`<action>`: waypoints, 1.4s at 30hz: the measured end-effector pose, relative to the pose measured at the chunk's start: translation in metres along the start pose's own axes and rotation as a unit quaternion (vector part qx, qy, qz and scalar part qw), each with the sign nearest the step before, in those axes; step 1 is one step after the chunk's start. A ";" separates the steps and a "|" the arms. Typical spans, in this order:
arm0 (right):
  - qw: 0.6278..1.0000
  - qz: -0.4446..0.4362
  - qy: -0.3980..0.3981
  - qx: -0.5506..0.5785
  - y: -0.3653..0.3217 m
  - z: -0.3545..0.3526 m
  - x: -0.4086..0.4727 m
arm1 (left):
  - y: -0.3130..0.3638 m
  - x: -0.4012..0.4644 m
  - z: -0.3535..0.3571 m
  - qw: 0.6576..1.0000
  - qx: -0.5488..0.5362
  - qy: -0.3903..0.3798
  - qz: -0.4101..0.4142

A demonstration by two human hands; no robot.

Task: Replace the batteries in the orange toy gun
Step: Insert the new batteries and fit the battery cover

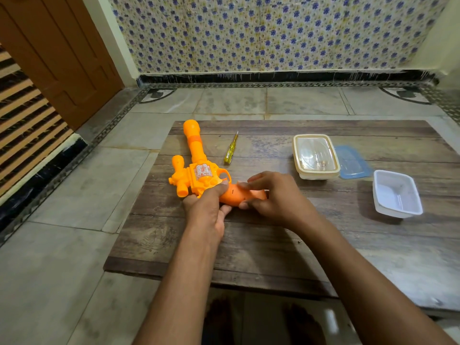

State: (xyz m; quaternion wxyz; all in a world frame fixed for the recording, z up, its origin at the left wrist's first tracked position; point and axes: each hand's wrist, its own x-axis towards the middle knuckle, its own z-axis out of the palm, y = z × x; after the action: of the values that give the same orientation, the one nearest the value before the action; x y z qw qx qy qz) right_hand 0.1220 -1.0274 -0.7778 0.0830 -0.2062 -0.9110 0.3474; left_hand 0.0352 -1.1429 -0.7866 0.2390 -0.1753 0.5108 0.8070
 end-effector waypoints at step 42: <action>0.959 0.047 -0.251 -0.126 0.030 -0.064 -0.048 | -0.004 0.008 -0.003 0.999 0.051 0.000 0.007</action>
State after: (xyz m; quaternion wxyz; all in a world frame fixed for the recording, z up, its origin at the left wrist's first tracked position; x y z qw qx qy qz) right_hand 0.1937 -0.9899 -0.7507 -0.1916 -0.1640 -0.9281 0.2738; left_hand 0.0311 -1.1424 -0.7955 0.2418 -0.1597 0.5522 0.7817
